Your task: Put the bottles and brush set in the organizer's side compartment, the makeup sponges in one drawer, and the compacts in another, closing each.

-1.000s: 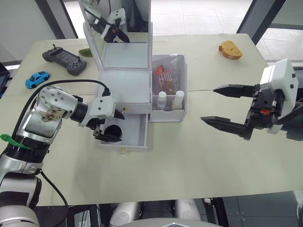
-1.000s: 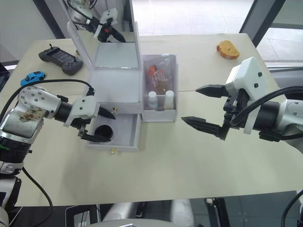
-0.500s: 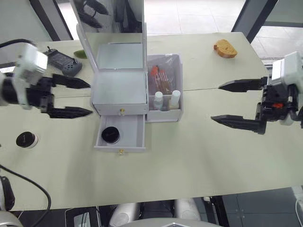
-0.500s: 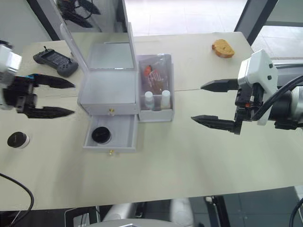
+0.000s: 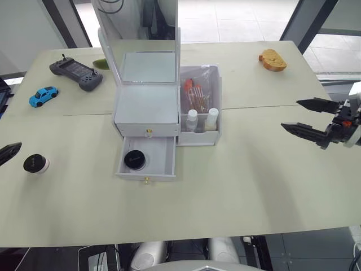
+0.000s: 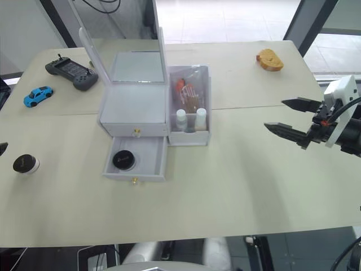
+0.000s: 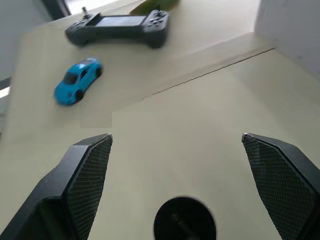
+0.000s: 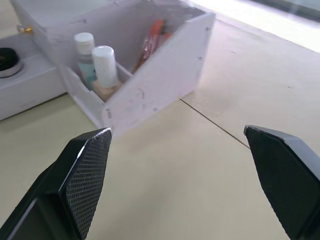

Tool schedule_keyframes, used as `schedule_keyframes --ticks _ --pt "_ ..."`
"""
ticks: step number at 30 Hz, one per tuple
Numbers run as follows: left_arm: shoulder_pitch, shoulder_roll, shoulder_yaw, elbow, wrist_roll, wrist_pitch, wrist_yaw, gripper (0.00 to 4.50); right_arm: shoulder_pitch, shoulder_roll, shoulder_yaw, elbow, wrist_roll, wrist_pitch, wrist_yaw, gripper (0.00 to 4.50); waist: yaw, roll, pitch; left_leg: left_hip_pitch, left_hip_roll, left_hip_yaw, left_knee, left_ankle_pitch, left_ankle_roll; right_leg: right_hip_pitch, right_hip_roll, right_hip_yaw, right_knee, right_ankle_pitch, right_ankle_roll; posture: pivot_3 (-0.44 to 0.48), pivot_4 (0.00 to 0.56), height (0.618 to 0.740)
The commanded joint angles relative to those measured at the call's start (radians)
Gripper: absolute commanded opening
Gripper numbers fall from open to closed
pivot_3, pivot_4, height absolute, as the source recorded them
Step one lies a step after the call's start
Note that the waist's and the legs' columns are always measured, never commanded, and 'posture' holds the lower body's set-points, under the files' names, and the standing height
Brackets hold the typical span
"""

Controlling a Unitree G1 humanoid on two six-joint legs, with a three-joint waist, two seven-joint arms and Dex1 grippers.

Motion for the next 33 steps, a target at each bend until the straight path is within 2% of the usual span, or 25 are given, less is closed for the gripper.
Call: schedule_keyframes --ticks 1,5,11,12,14,17,18,19,24,27,31,33 --pt "0.031 0.044 0.039 0.090 0.001 -0.091 -0.001 4.48 0.083 -0.055 -0.067 0.049 -0.046 -0.027 0.051 4.50 0.000 0.000 0.000 0.000 0.000 0.000 0.000 0.000 0.000 0.000 0.000 0.000 0.000 0.000 0.000 0.000 0.150 0.740" --pt "0.010 0.073 0.021 0.197 0.001 -0.130 0.010 4.48 0.126 -0.045 -0.126 0.067 -0.053 -0.050 0.034 4.50 -0.004 0.000 0.000 0.000 0.000 0.001 0.000 0.000 0.000 0.000 0.000 0.001 0.000 0.000 0.000 0.000 0.150 0.740" --pt "-0.047 0.089 -0.020 0.254 -0.002 -0.146 0.003 4.48 0.103 -0.002 -0.109 -0.022 -0.046 0.009 -0.063 4.50 -0.010 0.000 0.000 0.002 0.001 0.003 -0.001 -0.001 0.000 0.000 0.000 0.003 0.001 0.000 0.000 0.000 0.150 0.740" --pt "-0.055 0.088 -0.027 0.253 -0.004 -0.144 0.001 4.48 0.104 0.004 -0.106 -0.046 -0.038 0.014 -0.059 4.50 -0.023 0.001 0.000 -0.002 0.001 -0.004 -0.002 -0.001 0.000 0.006 -0.010 0.001 -0.001 -0.001 0.001 0.000 0.150 0.740" --pt "-0.052 0.073 -0.044 0.220 -0.008 -0.142 -0.015 4.48 0.100 0.013 -0.091 -0.088 -0.041 0.030 -0.070 4.50 -0.037 0.002 -0.001 -0.009 -0.010 -0.028 0.002 0.001 0.002 0.018 -0.030 -0.025 0.004 -0.009 0.006 0.000 0.150 0.740" --pt "-0.015 0.044 -0.051 0.123 -0.027 -0.101 -0.019 4.48 0.037 -0.001 -0.017 -0.138 -0.032 0.136 -0.090 4.50 -0.050 0.005 -0.002 -0.014 -0.035 -0.064 0.010 0.010 0.004 0.022 -0.046 -0.042 0.009 -0.012 0.007 0.000 0.150 0.740" --pt "0.001 0.033 -0.046 0.080 -0.035 -0.079 -0.006 4.48 0.012 0.003 0.000 -0.171 -0.011 0.160 -0.082 4.50 -0.042 0.005 -0.002 -0.015 -0.037 -0.063 0.017 0.010 0.005 0.013 -0.038 -0.035 0.022 -0.010 0.005 0.000 0.150 0.740" --pt "0.020 0.011 -0.031 0.017 -0.046 -0.051 0.031 4.48 -0.024 0.006 0.012 -0.214 0.057 0.226 -0.065 4.50 -0.036 0.005 -0.002 -0.013 -0.038 -0.063 0.017 0.009 0.005 0.014 -0.033 -0.028 0.021 -0.010 0.005 0.000 0.150 0.740" --pt "0.133 -0.150 0.048 -0.369 -0.106 0.179 0.287 4.48 -0.210 0.029 0.139 -0.402 0.202 0.373 -0.052 4.50 -0.016 0.005 -0.002 -0.015 -0.036 -0.059 0.017 0.009 0.005 0.016 -0.032 -0.017 0.010 -0.010 0.005 0.000 0.150 0.740" --pt "0.208 -0.222 0.079 -0.570 -0.148 0.320 0.379 4.48 -0.334 0.058 0.222 -0.464 0.258 0.431 -0.047 4.50 -0.012 0.004 -0.002 -0.015 -0.034 -0.056 0.016 0.009 0.005 0.016 -0.033 -0.014 0.006 -0.010 0.006 0.000 0.150 0.740" --pt "0.235 -0.274 0.104 -0.699 -0.175 0.465 0.510 4.48 -0.449 0.106 0.275 -0.504 0.286 0.448 -0.055 4.50 -0.003 0.004 -0.002 -0.015 -0.033 -0.053 0.014 0.009 0.005 0.015 -0.033 -0.010 0.003 -0.009 0.007 0.000 0.150 0.740" --pt "0.240 -0.303 0.083 -0.753 -0.149 0.506 0.588 4.48 -0.469 0.128 0.290 -0.533 0.262 0.401 -0.054 4.50 0.003 0.004 -0.002 -0.014 -0.033 -0.051 0.014 0.009 0.005 0.015 -0.032 -0.009 0.002 -0.009 0.008 0.000 0.150 0.740"
